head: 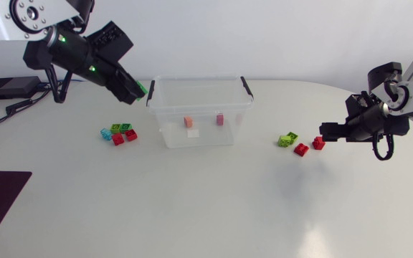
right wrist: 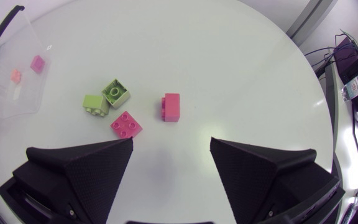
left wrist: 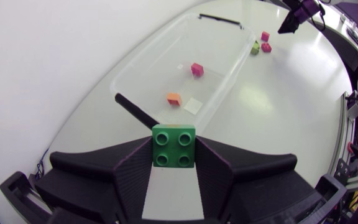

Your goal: Pick up the duplo bricks and place them in the container

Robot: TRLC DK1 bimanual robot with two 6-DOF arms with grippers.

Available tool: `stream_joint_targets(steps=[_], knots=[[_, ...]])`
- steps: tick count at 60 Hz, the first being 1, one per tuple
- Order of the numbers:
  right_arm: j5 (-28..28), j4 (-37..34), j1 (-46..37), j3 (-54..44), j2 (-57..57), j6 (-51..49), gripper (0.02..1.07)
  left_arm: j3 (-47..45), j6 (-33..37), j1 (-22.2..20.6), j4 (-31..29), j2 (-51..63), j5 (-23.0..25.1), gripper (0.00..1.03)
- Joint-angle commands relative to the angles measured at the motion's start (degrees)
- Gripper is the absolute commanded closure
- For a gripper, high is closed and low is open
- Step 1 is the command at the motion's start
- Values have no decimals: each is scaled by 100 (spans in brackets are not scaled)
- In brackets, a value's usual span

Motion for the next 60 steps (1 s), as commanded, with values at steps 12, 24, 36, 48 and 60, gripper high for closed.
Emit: stream_joint_targets(steps=[12,24,36,48,60], knots=[[84,249,-32,67,369,92,17,1097,-1191,5,436,1141,356,70],[172,319,-32,234,624,136,17,1519,-1543,-39,647,1792,382,69],[233,390,-23,612,1072,162,17,1826,-1868,-57,1017,2223,382,68],[286,407,12,1121,1678,180,18,1976,-2097,-83,1078,2354,373,14],[295,337,100,1534,2065,180,42,1633,-2105,180,1078,1757,373,5]])
